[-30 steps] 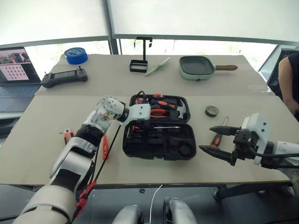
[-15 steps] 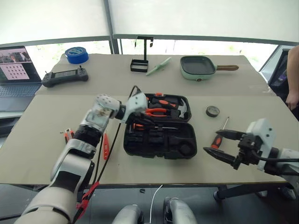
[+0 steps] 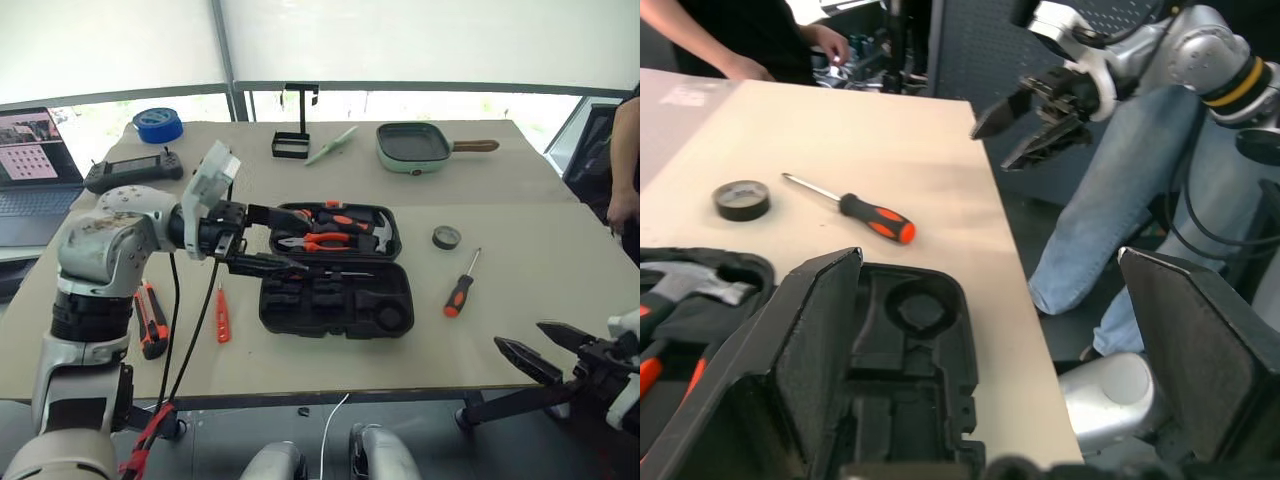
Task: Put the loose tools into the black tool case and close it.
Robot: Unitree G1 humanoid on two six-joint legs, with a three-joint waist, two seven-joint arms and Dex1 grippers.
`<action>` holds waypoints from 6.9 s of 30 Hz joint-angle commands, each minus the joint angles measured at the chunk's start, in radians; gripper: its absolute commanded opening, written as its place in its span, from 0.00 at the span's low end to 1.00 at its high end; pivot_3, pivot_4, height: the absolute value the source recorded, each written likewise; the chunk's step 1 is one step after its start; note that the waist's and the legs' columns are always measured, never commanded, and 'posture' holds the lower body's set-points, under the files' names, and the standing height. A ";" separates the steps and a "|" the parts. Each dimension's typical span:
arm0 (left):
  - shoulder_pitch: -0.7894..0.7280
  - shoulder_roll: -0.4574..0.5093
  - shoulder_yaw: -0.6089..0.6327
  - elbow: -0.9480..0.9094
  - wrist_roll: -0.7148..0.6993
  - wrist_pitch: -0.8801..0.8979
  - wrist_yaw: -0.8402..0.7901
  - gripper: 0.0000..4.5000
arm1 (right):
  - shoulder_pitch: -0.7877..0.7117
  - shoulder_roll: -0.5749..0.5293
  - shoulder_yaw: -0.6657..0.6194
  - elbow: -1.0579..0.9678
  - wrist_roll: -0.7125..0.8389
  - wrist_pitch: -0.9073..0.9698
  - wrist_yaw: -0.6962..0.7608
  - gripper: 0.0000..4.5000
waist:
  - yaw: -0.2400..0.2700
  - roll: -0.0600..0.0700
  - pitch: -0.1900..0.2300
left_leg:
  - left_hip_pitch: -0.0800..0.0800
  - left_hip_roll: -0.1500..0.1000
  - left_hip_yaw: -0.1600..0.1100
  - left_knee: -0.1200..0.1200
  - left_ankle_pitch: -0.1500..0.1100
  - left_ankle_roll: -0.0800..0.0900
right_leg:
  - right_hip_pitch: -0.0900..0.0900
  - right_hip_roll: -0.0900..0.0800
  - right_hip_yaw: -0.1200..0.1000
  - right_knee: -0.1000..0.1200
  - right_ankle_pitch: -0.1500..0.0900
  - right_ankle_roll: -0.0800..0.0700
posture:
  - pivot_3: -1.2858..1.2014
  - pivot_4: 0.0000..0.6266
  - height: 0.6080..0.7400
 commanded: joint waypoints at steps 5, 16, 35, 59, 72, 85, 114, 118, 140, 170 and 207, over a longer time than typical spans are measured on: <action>0.033 0.018 -0.043 -0.066 0.009 -0.088 0.015 0.99 | -0.268 0.083 0.275 0.138 -0.152 -0.027 -0.232 1.00 | 0.000 0.000 0.000 | 0.000 0.000 0.001 -0.002 0.002 0.003 | -0.001 0.000 0.001 0.000 -0.001 -0.001 | 0.52 0.24 1.00; 0.035 0.019 -0.058 -0.079 0.007 -0.108 0.055 0.99 | -0.530 0.275 0.461 0.434 -0.406 -0.007 -0.499 1.00 | 0.001 0.001 0.000 | -0.002 0.000 0.000 -0.003 0.002 0.003 | -0.003 0.000 -0.002 -0.001 -0.001 -0.002 | 0.52 0.24 1.00; 0.048 0.033 -0.067 -0.060 0.033 -0.162 0.068 1.00 | -0.576 0.452 0.262 0.273 -0.461 0.020 -0.689 0.23 | -0.010 0.004 0.000 | 0.003 -0.002 0.002 -0.010 0.004 0.000 | -0.003 0.005 -0.003 -0.001 -0.001 -0.003 | 0.52 0.24 1.00; 0.155 0.147 -0.070 -0.063 0.078 -0.219 0.033 1.00 | -1.090 -0.021 1.057 0.946 -0.790 -0.945 0.633 0.23 | -0.019 0.002 0.006 | -0.009 0.001 0.004 -0.007 0.002 0.005 | -0.013 0.002 -0.006 -0.001 -0.002 -0.005 | 0.52 0.24 1.00; 0.130 0.134 -0.075 -0.059 0.076 -0.218 0.057 1.00 | -1.111 0.017 1.028 0.989 -0.781 -0.952 0.653 0.65 | -0.024 0.002 0.006 | -0.007 0.002 0.000 -0.001 0.005 -0.003 | -0.009 -0.001 -0.009 0.000 0.000 -0.009 | 0.52 0.24 1.00; 0.108 0.119 -0.085 -0.036 0.093 -0.233 0.062 1.00 | -1.148 0.132 0.940 0.938 -0.700 -0.664 0.572 0.82 | -0.022 0.002 0.006 | -0.009 0.002 -0.001 -0.001 0.005 -0.002 | -0.010 -0.001 -0.010 0.000 0.000 -0.009 | 0.52 0.24 1.00; 0.128 0.122 -0.089 -0.020 0.130 -0.265 0.090 1.00 | -1.110 0.180 1.104 1.007 -0.877 -0.724 0.584 0.01 | -0.021 0.001 0.004 | -0.002 0.001 -0.003 -0.001 0.005 -0.003 | -0.003 0.000 -0.010 -0.001 0.000 -0.009 | 0.52 0.24 1.00; 0.204 0.157 -0.021 -0.065 0.112 -0.219 0.145 1.00 | -1.097 0.199 0.962 0.815 -0.687 -0.561 0.595 0.01 | -0.023 0.002 0.004 | -0.003 0.002 -0.003 -0.002 0.005 -0.002 | -0.005 0.000 -0.009 0.000 0.000 -0.009 | 0.52 0.24 1.00; 1.187 0.133 0.839 -0.558 0.059 0.161 0.552 1.00 | -0.999 -0.039 0.698 0.350 -0.091 -0.132 0.674 0.99 | 0.008 0.002 0.005 | -0.009 0.002 -0.004 -0.010 0.005 -0.003 | -0.013 -0.001 -0.009 -0.001 0.000 -0.011 | 0.52 0.24 1.00; 0.344 0.206 0.026 0.048 -1.149 0.689 2.107 1.00 | -0.848 0.032 0.742 0.186 -0.110 -0.229 0.426 0.99 | -0.008 0.000 0.002 | 0.010 -0.001 -0.005 -0.017 0.004 -0.019 | -0.002 0.002 -0.006 0.001 -0.002 -0.013 | 0.52 0.24 1.00; -0.377 0.058 -0.675 0.468 0.431 -0.494 -0.063 0.09 | -0.632 -0.190 0.591 0.043 -0.006 -0.155 0.336 1.00 | 0.004 -0.003 0.004 | -0.005 0.001 -0.002 -0.010 0.010 -0.008 | -0.004 -0.003 -0.010 -0.002 -0.002 -0.011 | 0.52 0.24 1.00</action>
